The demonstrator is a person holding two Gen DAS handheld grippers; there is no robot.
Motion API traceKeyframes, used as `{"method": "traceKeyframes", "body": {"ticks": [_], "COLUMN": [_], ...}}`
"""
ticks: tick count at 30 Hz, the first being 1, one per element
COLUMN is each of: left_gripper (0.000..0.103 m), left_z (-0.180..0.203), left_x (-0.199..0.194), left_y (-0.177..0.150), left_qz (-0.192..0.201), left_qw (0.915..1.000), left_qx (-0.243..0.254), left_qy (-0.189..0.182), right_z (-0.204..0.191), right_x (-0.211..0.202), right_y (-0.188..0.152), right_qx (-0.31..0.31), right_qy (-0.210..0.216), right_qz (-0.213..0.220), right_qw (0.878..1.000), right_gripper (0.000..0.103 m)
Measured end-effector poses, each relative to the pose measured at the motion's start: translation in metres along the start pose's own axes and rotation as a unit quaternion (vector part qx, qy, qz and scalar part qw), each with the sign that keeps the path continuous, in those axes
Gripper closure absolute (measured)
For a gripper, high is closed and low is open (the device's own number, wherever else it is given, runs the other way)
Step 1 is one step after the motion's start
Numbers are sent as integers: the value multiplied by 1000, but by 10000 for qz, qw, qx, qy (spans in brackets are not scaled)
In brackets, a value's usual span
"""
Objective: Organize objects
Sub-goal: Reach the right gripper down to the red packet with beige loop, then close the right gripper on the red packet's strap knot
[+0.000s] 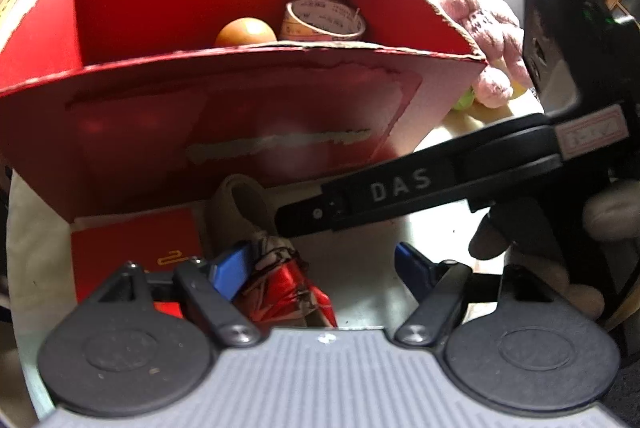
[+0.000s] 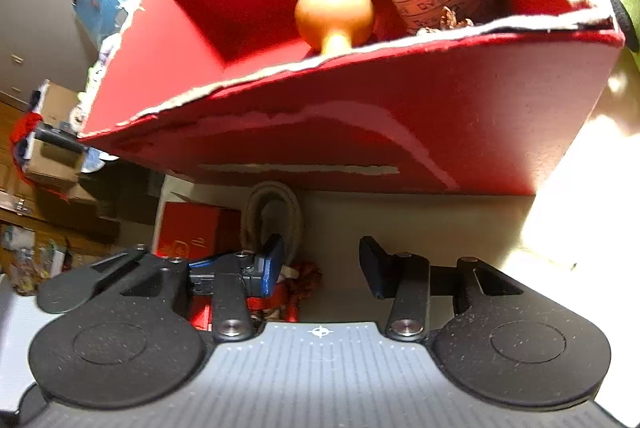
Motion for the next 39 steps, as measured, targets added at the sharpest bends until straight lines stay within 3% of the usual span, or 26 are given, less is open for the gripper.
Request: {"method": "traceKeyframes", "body": {"ticks": [10, 14, 18, 24, 26, 29, 33, 39], "left_gripper": [21, 23, 25, 25, 25, 25, 26, 39], "left_z": [-7, -7, -5, -2, -1, 3, 3, 4], "left_x": [11, 11, 12, 16, 17, 21, 22, 29], "left_y": [-10, -12, -14, -15, -15, -16, -19, -25], "left_qz": [-264, -259, -228, -166, -162, -216, -274, -485], "left_qw": [9989, 9992, 9986, 9972, 9970, 9958, 9956, 9955], "left_qx": [85, 58, 169, 322, 344, 463, 477, 463], "left_qy": [388, 311, 440, 659, 676, 754, 757, 663], "right_z": [-30, -37, -38, -22, -19, -22, -20, -14], "right_x": [8, 7, 13, 19, 18, 12, 6, -1], "right_y": [2, -1, -6, -9, -11, -13, -15, -21], "right_qx": [-571, -652, -835, -308, -177, -283, -215, -141], "right_qy": [219, 474, 251, 363, 474, 432, 424, 350], "right_qz": [-86, -171, -287, -401, -394, -342, -285, -207], "right_qw": [9981, 9966, 9958, 9981, 9979, 9981, 9985, 9991], "right_gripper": [56, 57, 57, 60, 66, 74, 76, 76]}}
Point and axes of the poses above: each gripper's, at about its wrist camera, not at the fingertips, and x roughly the way its jaws point, z to its right, y to its top, the point moved 7 cm from there along x, roughly the way its jaws point, and after that the axes turned 2 degrees about -x, right-handed, at the moved point
